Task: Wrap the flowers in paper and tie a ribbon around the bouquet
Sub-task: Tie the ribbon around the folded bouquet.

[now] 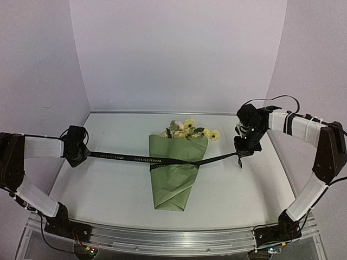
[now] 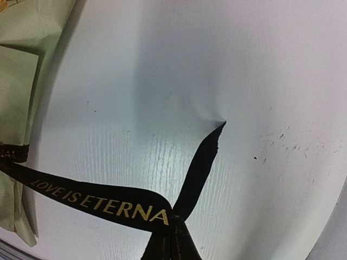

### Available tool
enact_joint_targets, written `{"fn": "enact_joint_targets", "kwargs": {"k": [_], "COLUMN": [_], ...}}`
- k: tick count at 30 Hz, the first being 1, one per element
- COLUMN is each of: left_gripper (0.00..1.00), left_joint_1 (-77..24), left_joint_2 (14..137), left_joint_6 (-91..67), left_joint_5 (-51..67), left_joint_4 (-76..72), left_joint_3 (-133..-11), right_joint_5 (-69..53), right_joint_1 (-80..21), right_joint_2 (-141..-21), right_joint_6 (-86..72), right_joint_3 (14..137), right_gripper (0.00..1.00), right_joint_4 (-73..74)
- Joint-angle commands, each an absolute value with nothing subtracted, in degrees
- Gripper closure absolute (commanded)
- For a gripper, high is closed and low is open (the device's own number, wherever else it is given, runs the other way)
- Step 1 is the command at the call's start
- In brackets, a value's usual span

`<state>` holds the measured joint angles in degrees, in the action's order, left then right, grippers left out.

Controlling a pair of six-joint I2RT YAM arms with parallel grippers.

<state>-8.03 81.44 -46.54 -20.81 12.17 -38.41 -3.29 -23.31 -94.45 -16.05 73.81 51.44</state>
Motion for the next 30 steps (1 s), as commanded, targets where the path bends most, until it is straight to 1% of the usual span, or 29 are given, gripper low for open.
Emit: {"fn": "enact_joint_targets", "kwargs": {"k": [1,6,7,8,9,10,11,12,13,14,16,19,21,24,30], "left_gripper": [1.0,0.99,0.94,0.79,0.61,0.49,0.38,0.32,0.22,0.15,0.11,0.11,0.12,0.13,0.15], "left_joint_1": [-7.3,-7.32,-7.29,-7.3,-7.33,-7.39,-7.47,-7.61,-8.21,-8.91,-10.43,-14.16,-18.77,-24.69,-34.05], "left_joint_2": [83.37,84.62,84.84,85.03,85.06,84.72,83.92,82.59,81.44,79.91,77.4,74.75,74.91,77.59,86.47], "left_joint_6": [-46.21,-45.57,-45.96,-46.24,-46.28,-46.28,-46.25,-46.31,-46.62,-46.96,-48.15,-52.56,-57.51,-67.07,-87.93], "left_joint_5": [-17.94,-10.18,-8.87,-8.36,-7.96,-7.43,-6.81,-6.31,-6.54,-6.85,-7.25,-6.4,-5.55,-3.28,-1.49], "left_joint_4": [8.32,3.11,2.72,2.94,3.29,3.61,3.78,3.86,4.33,5.14,6.65,7.25,6.29,2.34,-10.28], "left_joint_3": [-38.64,-37.0,-36.83,-36.99,-37.29,-37.45,-37.42,-37.31,-37.31,-37.38,-37.74,-37.67,-37.71,-37.19,-38.26], "right_joint_5": [-5.47,-11.74,-12.14,-12.33,-12.47,-12.61,-12.71,-12.84,-12.94,-13.14,-13.45,-13.23,-13.15,-13.35,-13.49], "right_joint_1": [-21.86,-22.93,-23.29,-23.68,-24.02,-24.21,-24.4,-24.51,-24.54,-24.6,-24.77,-25.29,-25.49,-25.91,-26.44], "right_joint_2": [-95.76,-97.25,-97.26,-97.13,-96.87,-96.57,-96.28,-95.99,-95.66,-95.38,-94.84,-93.74,-92.8,-91.55,-90.73], "right_joint_6": [-16.63,-16.85,-16.69,-16.59,-16.51,-16.47,-16.51,-16.59,-16.7,-16.86,-17.14,-17.23,-17.22,-17.14,-16.51], "right_joint_3": [76.05,75.31,75.2,75.07,74.99,74.95,74.89,74.88,74.88,74.96,75.25,75.52,75.77,76.45,77.84], "right_gripper": [1.0,1.0,1.0,1.0,1.0,1.0,1.0,1.0,1.0,1.0,1.0,1.0,1.0,1.0,1.0], "right_joint_4": [54.62,54.91,54.92,54.92,54.92,54.96,54.98,54.94,55.0,55.06,55.25,55.62,55.7,55.79,56.29]}}
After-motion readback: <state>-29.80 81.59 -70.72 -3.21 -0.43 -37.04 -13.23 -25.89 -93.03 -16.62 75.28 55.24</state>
